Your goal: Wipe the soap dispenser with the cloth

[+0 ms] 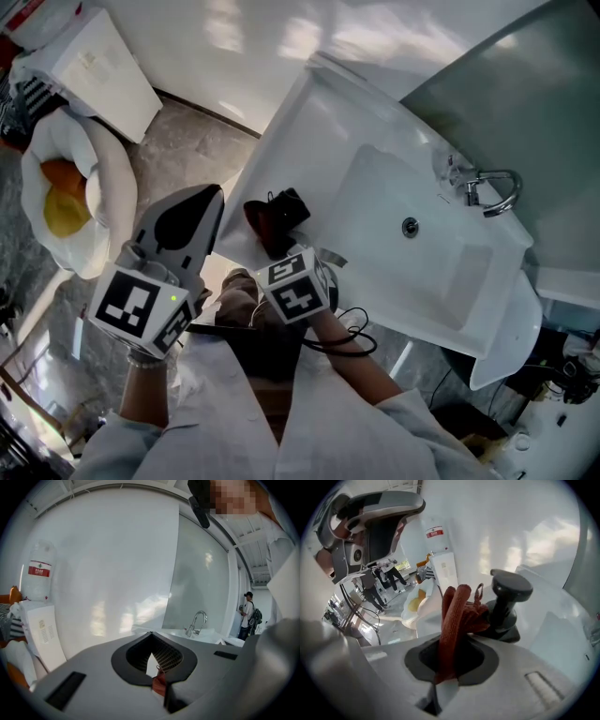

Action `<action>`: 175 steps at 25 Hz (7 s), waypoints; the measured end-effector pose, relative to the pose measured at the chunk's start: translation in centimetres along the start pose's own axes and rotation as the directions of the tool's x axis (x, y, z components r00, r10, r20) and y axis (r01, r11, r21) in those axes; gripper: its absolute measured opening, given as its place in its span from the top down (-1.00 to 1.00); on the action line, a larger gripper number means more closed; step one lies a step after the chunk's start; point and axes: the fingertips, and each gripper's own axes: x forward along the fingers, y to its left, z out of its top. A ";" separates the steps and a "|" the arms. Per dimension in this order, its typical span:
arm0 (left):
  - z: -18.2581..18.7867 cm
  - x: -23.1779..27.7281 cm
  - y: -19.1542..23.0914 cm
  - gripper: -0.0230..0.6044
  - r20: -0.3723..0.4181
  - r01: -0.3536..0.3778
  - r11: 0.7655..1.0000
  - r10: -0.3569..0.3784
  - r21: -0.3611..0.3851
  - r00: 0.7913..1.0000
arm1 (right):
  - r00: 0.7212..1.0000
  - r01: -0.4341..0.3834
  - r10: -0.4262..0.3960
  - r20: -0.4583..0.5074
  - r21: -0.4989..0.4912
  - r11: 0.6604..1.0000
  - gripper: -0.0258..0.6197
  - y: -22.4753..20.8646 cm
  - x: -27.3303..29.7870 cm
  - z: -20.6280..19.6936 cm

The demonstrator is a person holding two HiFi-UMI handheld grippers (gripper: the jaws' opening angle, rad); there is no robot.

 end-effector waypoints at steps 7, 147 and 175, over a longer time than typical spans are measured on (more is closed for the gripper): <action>0.2 -0.1 0.1 0.91 0.010 -0.001 1.000 0.001 -0.007 1.000 | 0.997 -0.069 0.073 -0.038 0.090 0.994 0.75 0.6 0.5 -1.2; 0.4 -1.5 -13.0 0.91 -0.001 0.279 0.953 -0.281 0.121 0.960 | 0.708 0.220 -0.405 0.579 0.364 0.905 0.75 -4.2 -23.2 0.4; -0.6 -6.6 -12.9 0.91 -0.005 0.463 0.877 -0.467 0.125 0.885 | 0.651 0.329 -0.537 0.536 0.439 0.836 0.75 4.3 -23.8 0.4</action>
